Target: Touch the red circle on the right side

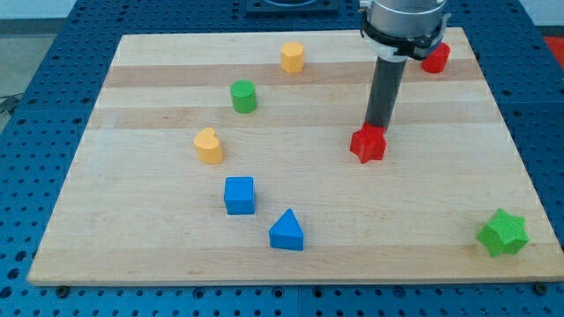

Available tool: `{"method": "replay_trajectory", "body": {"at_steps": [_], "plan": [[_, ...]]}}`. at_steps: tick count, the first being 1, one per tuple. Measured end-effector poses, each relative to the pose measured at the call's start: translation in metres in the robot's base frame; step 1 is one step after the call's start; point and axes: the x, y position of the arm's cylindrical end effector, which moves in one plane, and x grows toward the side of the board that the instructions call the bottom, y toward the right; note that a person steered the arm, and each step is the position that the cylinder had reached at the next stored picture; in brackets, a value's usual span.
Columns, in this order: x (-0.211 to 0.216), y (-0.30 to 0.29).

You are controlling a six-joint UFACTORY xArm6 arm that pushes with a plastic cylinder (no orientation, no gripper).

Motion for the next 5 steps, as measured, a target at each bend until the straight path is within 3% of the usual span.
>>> {"method": "replay_trajectory", "body": {"at_steps": [1,2,3,4,5], "plan": [[-0.014,0.012],[-0.016,0.099],[-0.019,0.147],[-0.031,0.147],[-0.102,0.147]]}}
